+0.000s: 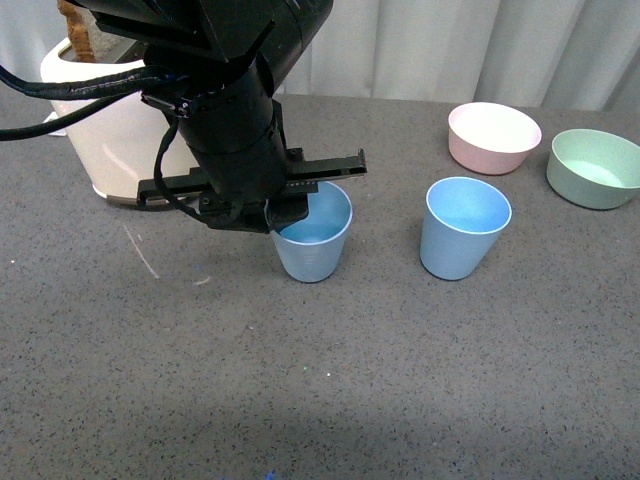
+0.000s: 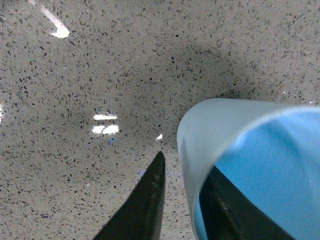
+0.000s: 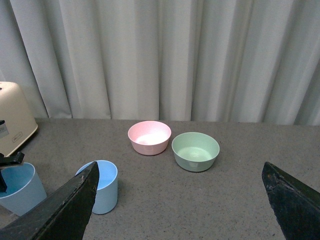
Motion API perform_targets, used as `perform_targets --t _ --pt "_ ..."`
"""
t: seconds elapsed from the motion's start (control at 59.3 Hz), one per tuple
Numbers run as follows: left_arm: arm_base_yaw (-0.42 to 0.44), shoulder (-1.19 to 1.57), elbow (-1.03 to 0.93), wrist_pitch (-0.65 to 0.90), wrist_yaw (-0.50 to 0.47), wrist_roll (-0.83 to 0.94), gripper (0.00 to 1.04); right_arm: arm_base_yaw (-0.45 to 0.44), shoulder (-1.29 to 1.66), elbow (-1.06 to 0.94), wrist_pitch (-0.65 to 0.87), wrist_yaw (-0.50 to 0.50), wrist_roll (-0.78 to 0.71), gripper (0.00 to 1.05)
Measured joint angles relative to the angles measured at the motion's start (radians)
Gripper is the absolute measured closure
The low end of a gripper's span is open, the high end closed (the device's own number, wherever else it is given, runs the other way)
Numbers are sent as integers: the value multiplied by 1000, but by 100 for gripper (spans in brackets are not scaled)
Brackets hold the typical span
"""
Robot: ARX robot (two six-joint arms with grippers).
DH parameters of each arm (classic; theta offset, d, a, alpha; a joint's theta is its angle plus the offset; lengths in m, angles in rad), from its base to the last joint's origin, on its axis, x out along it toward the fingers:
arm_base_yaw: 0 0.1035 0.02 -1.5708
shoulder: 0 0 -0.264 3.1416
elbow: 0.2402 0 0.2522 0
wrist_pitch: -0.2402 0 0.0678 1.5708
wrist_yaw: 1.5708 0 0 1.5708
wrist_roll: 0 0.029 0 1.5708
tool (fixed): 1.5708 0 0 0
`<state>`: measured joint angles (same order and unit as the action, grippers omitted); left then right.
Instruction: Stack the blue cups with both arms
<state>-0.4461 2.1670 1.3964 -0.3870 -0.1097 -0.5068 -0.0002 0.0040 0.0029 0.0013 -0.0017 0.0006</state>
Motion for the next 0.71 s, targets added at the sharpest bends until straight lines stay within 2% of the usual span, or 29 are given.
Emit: perform_targets --t 0.472,0.556,0.573,0.607,0.624,0.657,0.691,0.708 --pt "20 -140 -68 81 26 -11 14 0 0 0 0 0 0 10" --pt "22 -152 -76 97 12 5 5 0 0 0 0 0 0 10" --pt "21 -152 -88 132 -7 18 6 0 0 0 0 0 0 10" --pt "21 -161 -180 354 -125 88 14 0 0 0 0 0 0 10" --pt "23 -163 -205 411 -153 122 15 0 0 0 0 0 0 10" --pt "30 -176 -324 635 -229 218 22 0 0 0 0 0 0 10" --pt "44 -191 -449 849 -240 302 30 0 0 0 0 0 0 10" --pt "48 -196 -481 906 -240 322 31 0 0 0 0 0 0 10"
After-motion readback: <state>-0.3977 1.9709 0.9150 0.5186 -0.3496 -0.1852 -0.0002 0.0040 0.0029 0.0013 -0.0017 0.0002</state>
